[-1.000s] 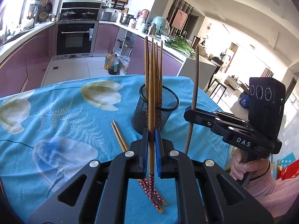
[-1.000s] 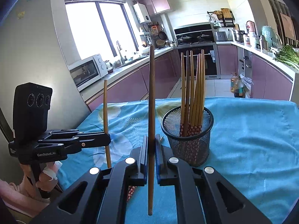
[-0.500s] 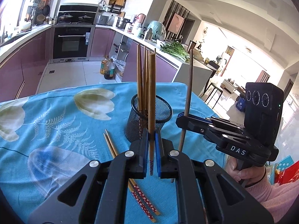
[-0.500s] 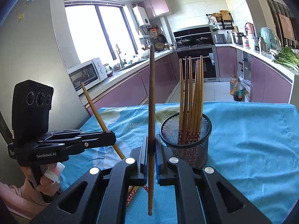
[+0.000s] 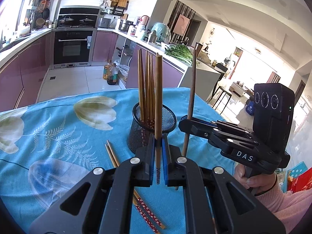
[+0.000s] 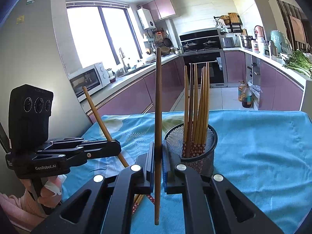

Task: Organize utensils
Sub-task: 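Hold both upright chopsticks above the mesh cup rim, aligning them over the opening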

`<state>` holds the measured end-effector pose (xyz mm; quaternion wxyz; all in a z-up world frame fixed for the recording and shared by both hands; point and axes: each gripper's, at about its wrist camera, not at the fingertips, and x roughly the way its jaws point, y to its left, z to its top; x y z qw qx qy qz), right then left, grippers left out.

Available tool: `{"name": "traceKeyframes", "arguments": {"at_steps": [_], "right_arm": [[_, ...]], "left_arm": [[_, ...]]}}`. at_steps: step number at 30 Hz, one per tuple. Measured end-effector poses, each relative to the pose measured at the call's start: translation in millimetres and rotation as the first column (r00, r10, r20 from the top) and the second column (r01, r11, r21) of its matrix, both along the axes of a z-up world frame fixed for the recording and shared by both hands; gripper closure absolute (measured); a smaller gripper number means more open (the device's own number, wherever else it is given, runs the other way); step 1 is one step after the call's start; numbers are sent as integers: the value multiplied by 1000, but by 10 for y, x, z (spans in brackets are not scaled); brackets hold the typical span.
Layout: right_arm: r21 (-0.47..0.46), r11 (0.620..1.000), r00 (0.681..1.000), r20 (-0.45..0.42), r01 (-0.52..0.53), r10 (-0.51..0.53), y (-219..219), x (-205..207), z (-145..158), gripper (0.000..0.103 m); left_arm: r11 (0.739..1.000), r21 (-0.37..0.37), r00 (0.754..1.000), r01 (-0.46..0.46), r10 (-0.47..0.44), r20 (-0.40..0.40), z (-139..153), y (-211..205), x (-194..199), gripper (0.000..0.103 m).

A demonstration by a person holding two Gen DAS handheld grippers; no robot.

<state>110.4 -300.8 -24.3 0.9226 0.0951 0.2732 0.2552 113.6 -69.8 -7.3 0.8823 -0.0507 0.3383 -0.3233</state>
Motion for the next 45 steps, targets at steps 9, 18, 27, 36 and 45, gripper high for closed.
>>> {"name": "traceKeyframes", "arguments": {"at_steps": [9, 18, 27, 36, 45], "right_arm": [[0, 1000, 1000, 0, 0, 0, -4, 4, 1, 97], [3, 1000, 1000, 2, -1, 1, -2, 15, 19, 97], [3, 1000, 1000, 2, 0, 0, -12, 25, 24, 97], [5, 1000, 1000, 8, 3, -3, -39, 81, 110, 97], [5, 1000, 1000, 15, 7, -7, -42, 105, 157, 97]], "left_arm": [[1000, 8, 1000, 0, 0, 13, 45, -32, 23, 95], [1000, 12, 1000, 5, -5, 26, 79, -43, 21, 95], [1000, 16, 999, 10, -11, 32, 112, -62, 25, 95], [1000, 19, 999, 16, -17, 43, 139, -92, 39, 95], [1000, 26, 998, 16, -17, 54, 180, -111, 39, 95]]}}
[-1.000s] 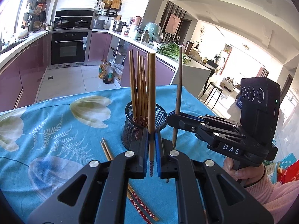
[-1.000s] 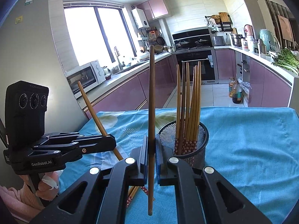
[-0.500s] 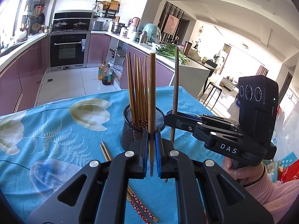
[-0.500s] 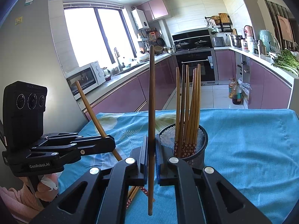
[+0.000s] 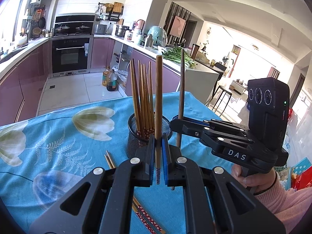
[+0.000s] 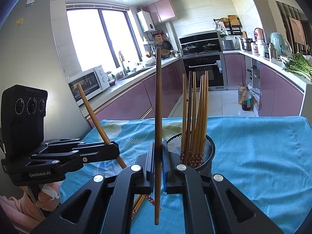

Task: Organize utensils
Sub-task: 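Hold both upright chopsticks above the mesh cup rim, aligning them over the opening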

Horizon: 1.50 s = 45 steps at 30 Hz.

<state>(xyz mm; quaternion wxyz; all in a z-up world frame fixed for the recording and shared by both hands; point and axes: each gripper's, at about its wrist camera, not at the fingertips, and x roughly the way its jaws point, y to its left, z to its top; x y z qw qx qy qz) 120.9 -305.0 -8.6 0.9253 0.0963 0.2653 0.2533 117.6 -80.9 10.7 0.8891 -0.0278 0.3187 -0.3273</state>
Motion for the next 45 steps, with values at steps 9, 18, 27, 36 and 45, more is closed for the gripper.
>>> {"name": "traceKeyframes", "arguments": {"at_steps": [9, 18, 27, 36, 45], "right_arm": [[-1, 1000, 1000, 5, 1, -1, -2, 43, 38, 97], [-2, 1000, 1000, 8, 2, -1, 0, 41, 39, 97], [-2, 1000, 1000, 11, 0, 0, -3, 52, 55, 97], [1, 1000, 1000, 11, 0, 0, -2, 57, 63, 97], [4, 1000, 1000, 21, -2, 2, 38, 129, 105, 97]], "left_arm": [[1000, 9, 1000, 1, -1, 15, 40, -27, 4, 95], [1000, 14, 1000, -1, 1, 24, 64, -29, 12, 95], [1000, 17, 999, -1, 1, 33, 94, -37, 26, 95], [1000, 20, 999, -1, 1, 40, 129, -40, 42, 95], [1000, 20, 998, 6, -7, 55, 232, -54, 57, 95]]}}
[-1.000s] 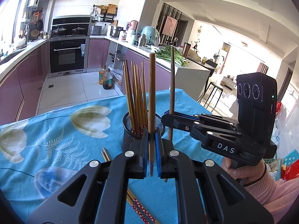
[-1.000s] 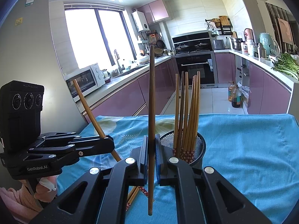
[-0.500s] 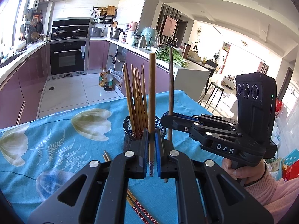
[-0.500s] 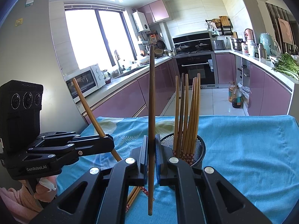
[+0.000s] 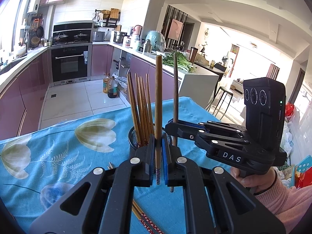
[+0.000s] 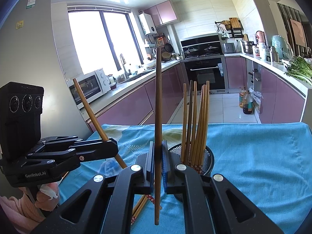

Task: Organize utensils
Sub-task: 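Hold both upright chopsticks above the mesh cup rim, aligning them over the opening, then lower both chopsticks into the mesh cup and open both tools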

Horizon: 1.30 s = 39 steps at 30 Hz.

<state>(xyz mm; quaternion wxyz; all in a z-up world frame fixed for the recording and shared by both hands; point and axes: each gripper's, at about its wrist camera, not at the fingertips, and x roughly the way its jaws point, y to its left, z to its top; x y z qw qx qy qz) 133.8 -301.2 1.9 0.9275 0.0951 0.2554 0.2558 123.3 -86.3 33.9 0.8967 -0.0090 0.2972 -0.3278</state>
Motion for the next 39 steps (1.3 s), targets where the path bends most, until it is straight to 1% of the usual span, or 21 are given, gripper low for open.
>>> {"name": "traceKeyframes", "arguments": {"at_steps": [10, 28, 39], "right_arm": [[3, 1000, 1000, 12, 0, 0, -10, -2, -20, 97], [8, 1000, 999, 36, 3, -3, -19, 106, 32, 97], [13, 1000, 999, 52, 4, -5, -64, 94, 47, 97]], "left_arm": [[1000, 2, 1000, 6, -6, 16, 52, -34, 31, 95], [1000, -1, 999, 11, -11, 41, 145, -52, 47, 95], [1000, 1, 998, 12, -12, 57, 207, -98, 88, 95]]}}
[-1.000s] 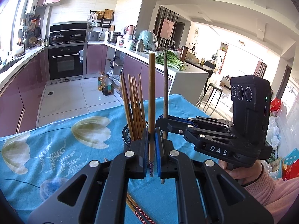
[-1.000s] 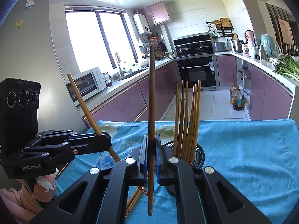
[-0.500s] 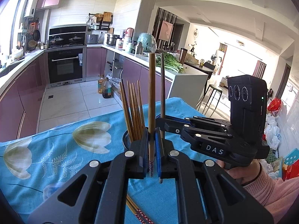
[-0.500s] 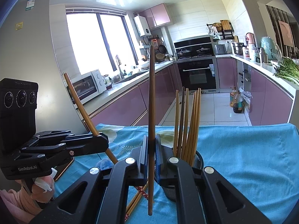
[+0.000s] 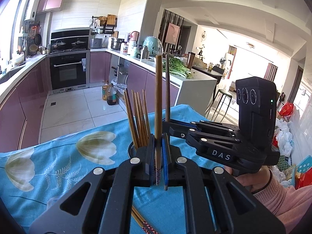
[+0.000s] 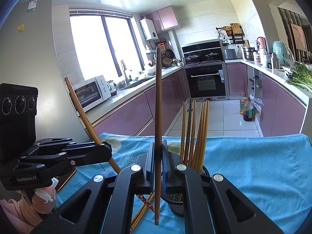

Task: Organize utensils
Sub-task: 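Lower both chopsticks into the mesh cup and open both tools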

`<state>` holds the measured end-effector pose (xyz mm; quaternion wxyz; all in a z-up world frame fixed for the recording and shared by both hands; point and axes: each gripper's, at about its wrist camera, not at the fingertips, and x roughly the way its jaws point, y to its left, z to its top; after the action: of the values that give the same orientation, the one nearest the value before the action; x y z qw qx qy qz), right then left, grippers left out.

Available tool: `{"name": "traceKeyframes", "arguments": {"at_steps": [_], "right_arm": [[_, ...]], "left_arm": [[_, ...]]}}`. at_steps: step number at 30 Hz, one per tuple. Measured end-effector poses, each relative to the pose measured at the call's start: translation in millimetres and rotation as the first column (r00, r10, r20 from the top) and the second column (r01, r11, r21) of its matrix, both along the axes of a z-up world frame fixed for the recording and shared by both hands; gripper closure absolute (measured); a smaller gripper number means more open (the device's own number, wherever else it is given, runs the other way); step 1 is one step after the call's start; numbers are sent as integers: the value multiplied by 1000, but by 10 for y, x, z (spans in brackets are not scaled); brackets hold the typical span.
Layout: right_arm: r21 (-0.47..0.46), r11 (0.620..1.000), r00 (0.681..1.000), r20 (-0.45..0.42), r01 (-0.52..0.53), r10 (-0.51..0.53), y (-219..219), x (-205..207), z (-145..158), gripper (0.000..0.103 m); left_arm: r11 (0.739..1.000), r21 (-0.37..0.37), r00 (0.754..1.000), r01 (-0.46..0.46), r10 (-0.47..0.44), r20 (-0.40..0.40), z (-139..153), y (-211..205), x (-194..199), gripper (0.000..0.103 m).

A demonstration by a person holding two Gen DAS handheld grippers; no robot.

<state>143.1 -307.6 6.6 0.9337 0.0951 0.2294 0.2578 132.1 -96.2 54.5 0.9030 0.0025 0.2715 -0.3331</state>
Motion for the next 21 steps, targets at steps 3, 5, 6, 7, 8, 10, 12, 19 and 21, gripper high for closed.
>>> {"name": "traceKeyframes", "arguments": {"at_steps": [3, 5, 6, 7, 8, 10, 12, 19, 21], "right_arm": [[3, 1000, 1000, 3, -1, 1, -13, -13, 9, 97], [3, 1000, 1000, 5, -1, 1, -14, -14, 21, 97], [3, 1000, 1000, 6, 0, 0, -10, -11, 26, 97], [3, 1000, 1000, 6, -1, 0, -12, -12, 29, 97], [4, 1000, 1000, 6, 0, 0, -17, -11, 30, 97], [3, 1000, 1000, 7, -1, 1, -18, -10, 31, 97], [4, 1000, 1000, 9, 0, 0, -19, -7, 44, 97], [7, 1000, 1000, 20, 5, -5, -36, 10, 114, 97], [8, 1000, 1000, 22, 7, -7, -48, 28, 125, 97]], "left_arm": [[1000, 0, 1000, -1, 1, 6, 19, -5, -11, 95], [1000, -3, 1000, 0, 0, 10, 26, -13, -10, 95], [1000, -2, 1000, -1, 1, 12, 28, -12, -14, 95], [1000, -2, 1000, -1, 1, 13, 33, -16, -18, 95], [1000, -2, 1000, 0, 0, 13, 34, -19, -19, 95], [1000, 0, 1000, -1, 1, 16, 36, -22, -11, 95], [1000, -1, 1000, 0, 0, 17, 47, -16, -18, 95], [1000, -6, 1000, -3, 3, 28, 93, -4, -24, 95], [1000, -8, 999, -4, 5, 32, 109, -10, -20, 95]]}}
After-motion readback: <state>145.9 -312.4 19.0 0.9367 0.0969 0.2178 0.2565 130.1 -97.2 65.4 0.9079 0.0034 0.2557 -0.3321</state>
